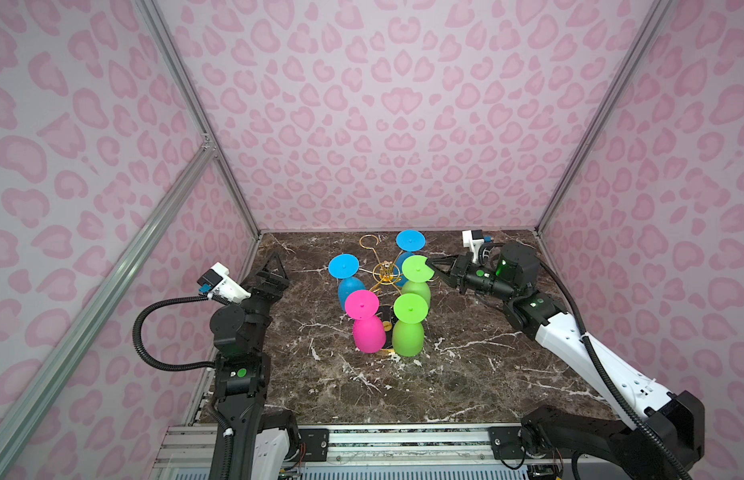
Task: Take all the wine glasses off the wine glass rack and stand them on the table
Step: 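Lift the lime-green glass up off the rack hook with the right gripper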
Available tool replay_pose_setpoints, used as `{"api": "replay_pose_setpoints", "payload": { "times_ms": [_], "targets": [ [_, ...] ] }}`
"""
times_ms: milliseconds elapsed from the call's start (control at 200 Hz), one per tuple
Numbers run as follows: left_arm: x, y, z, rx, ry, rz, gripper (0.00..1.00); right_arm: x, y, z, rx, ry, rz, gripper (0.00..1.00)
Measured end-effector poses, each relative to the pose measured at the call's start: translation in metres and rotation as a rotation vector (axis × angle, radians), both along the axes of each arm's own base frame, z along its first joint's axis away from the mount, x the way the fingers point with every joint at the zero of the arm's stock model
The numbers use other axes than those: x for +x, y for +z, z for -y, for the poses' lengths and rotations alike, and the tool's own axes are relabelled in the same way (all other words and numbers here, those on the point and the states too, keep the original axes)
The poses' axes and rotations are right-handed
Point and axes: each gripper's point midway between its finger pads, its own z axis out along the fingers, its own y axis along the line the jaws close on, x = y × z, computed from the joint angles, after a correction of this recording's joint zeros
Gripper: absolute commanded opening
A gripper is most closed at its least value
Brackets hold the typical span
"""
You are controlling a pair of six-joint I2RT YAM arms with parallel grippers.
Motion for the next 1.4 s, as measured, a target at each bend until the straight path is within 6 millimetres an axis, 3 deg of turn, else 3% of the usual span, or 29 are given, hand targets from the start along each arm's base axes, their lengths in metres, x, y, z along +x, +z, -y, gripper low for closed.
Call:
{"api": "replay_pose_setpoints", "payload": {
  "times_ms": [410,645,870,1065,1255,1400],
  "targets": [
    [0.0,-0.001,-0.001,-0.007,0.007,0.0,0.96,-0.018,-0.005,0.006,-0.043,0.001,0.016,0.0],
    [0.0,-0.001,-0.001,-0.009,0.007,0.0,0.96,-0.026,-0.012,0.021,-0.059,-0.036,0.002,0.0],
    [0.001,-0.002,-0.001,-0.018,0.006,-0.006,0.96,-0.029,-0.011,0.056,-0.054,-0.126,0.014,0.0],
    [0.0,-0.002,-0.005,-0.019,0.029,-0.013,0.96,-0.027,-0.013,0.104,-0.046,-0.252,-0.001,0.0],
    [0.0,0.017,-0.007,-0.001,0.041,0.007,0.99,-0.017,0.004,0.161,-0.054,-0.405,0.038,0.0],
    [0.011,0.035,0.005,0.009,-0.037,-0.001,0.97,-0.004,0.024,0.176,-0.078,-0.431,0.086,0.0]
  ]
}}
